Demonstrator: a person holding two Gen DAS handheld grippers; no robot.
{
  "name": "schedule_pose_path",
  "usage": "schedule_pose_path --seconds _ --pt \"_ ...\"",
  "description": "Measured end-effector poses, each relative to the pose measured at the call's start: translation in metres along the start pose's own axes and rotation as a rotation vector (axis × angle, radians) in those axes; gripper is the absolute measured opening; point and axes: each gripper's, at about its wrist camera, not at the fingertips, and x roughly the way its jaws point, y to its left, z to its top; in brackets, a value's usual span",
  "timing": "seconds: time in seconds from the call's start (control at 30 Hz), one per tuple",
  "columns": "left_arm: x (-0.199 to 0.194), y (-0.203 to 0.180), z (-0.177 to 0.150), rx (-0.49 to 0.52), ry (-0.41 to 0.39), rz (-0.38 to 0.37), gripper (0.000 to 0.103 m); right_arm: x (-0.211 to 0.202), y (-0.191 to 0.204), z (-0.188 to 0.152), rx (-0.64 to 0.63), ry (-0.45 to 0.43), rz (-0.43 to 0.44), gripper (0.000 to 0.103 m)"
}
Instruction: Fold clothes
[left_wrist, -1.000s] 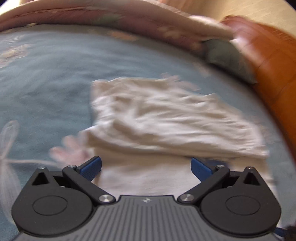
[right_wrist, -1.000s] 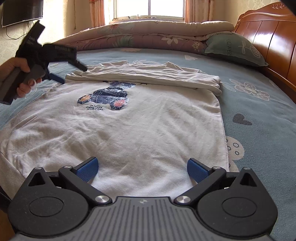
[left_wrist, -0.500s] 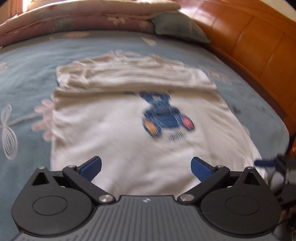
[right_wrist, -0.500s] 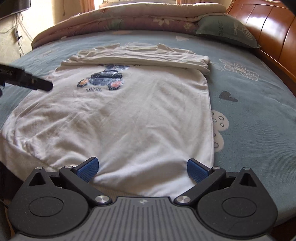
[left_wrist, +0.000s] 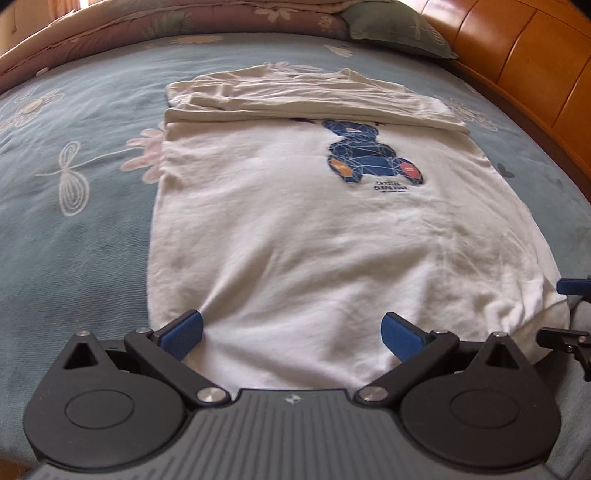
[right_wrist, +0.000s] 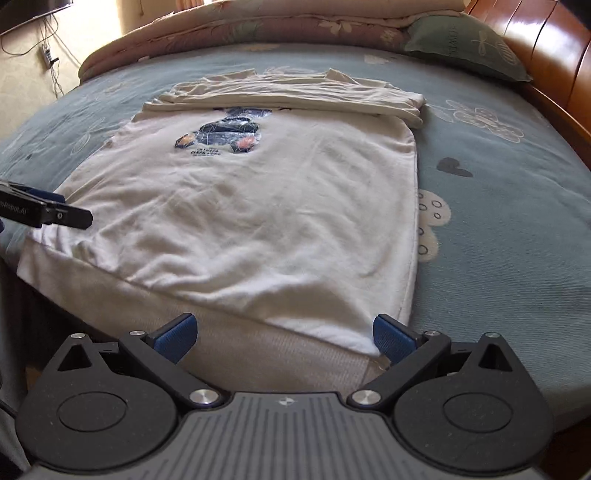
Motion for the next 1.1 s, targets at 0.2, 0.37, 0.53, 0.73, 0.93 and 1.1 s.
schedule_pose_path --seconds 0.2,0.37,0.53,0.73,0.93,1.1 --pt "-0.001 -0.004 0.002 -0.029 -0.015 -0.056 0.102 -0.011 0.017 0.022 -0.018 -0.075 0.050 0.103" --pt "-0.004 0.006 -0.004 -0.056 -0.037 -0.047 0.102 0.011 0.016 0.017 -0.006 0.003 0.058 0.103" --pt "-0.016 0.017 -0.007 -0.069 -0.046 -0.039 0.102 0.007 0.008 0.000 -0.037 0.000 0.021 0.103" --pt "-0.037 -0.004 -0.014 0.055 -0.087 -0.153 0.102 0.012 0.012 0.004 -0.057 0.018 -0.013 0.103" --pt "-0.035 -0.001 -0.037 0.039 -0.017 -0.144 0.102 0.010 0.010 0.000 -0.055 -0.008 -0.010 0.103" --pt "-0.049 -0.011 -0.030 0.115 -0.081 -0.106 0.102 0.010 0.012 -0.003 -0.062 -0.037 -0.014 0.103"
